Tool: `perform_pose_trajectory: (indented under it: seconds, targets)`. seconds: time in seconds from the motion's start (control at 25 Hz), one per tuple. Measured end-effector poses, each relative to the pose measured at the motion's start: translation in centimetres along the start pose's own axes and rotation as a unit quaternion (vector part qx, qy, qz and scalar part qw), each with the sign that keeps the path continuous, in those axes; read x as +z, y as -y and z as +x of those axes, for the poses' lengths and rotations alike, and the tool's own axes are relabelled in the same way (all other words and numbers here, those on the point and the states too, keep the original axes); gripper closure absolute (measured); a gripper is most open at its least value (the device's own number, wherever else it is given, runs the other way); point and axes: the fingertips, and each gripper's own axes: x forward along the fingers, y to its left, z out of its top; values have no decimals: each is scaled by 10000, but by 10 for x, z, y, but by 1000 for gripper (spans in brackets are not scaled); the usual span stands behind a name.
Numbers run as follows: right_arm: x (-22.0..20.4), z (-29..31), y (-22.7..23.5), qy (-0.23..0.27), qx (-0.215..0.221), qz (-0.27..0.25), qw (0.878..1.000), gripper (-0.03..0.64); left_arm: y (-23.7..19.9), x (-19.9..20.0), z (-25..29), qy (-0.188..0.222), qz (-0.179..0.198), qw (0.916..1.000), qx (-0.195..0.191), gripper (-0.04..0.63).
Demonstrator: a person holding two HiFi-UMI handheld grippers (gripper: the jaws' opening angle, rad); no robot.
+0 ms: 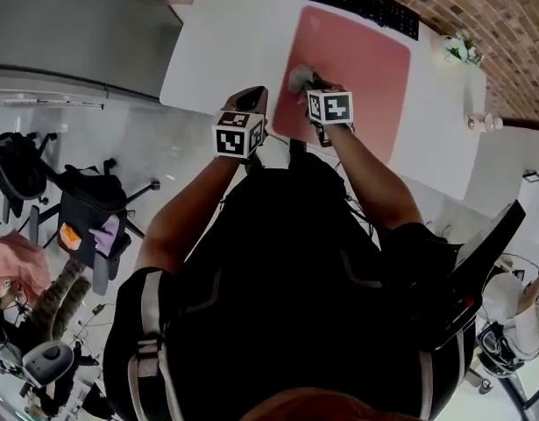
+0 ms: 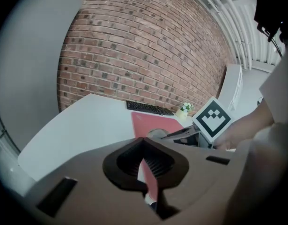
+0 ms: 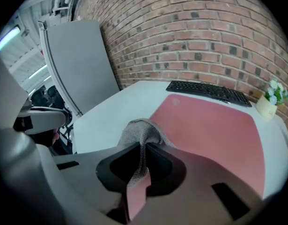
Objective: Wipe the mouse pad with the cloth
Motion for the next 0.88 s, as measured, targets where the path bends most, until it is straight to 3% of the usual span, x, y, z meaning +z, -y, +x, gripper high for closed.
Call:
perform_pose_trajectory:
  seconds: [0.44,0.88]
  targets:
    - [25,53,-10,-251,435,-283,9983,575,-7,16,17,-138,-96,9990,403,595]
    - [7,47,32,-291,244,286,9989,575,16,24,44,-267,153,9994,145,595]
